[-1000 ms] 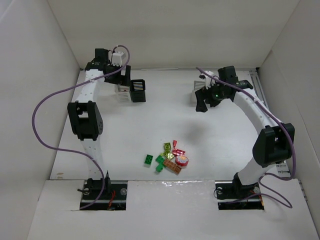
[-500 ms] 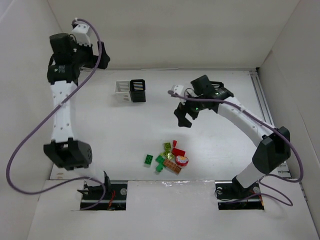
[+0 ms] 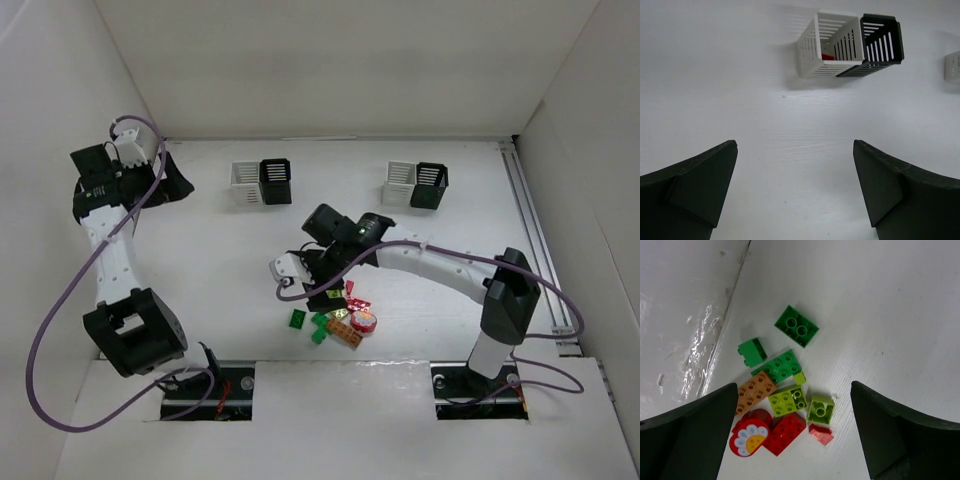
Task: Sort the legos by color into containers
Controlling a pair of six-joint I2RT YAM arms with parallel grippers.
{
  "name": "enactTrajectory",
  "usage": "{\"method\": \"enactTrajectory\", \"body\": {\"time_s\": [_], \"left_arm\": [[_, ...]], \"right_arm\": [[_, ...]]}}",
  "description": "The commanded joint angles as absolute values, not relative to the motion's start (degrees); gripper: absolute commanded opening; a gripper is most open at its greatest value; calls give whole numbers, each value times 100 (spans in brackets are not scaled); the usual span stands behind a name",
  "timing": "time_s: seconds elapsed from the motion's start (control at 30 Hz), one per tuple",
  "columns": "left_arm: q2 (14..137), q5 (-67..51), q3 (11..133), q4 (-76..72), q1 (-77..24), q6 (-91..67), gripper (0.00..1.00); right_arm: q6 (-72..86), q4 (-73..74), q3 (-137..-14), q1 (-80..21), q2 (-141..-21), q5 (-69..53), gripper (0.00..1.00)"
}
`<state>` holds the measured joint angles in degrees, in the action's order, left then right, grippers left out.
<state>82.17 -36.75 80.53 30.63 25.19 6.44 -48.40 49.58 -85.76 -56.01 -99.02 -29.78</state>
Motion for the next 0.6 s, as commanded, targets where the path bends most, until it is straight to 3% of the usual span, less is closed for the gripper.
{"method": "enactTrajectory", "body": {"time_s": [0.0, 0.33, 0.57], "left_arm": [[7411, -4009, 7806, 2725, 2496, 930, 100], [6470, -3806, 7032, 2541, 2496, 1441, 100], [6065, -3639, 6601, 2602, 2785, 1555, 100]], "right_arm": [[-5370, 4800, -8895, -5730, -10282, -3217, 98], [-5493, 4254, -8789, -6214, -11082, -2865, 78], [-5493, 4017, -8903, -6398, -11407, -2646, 78]]}}
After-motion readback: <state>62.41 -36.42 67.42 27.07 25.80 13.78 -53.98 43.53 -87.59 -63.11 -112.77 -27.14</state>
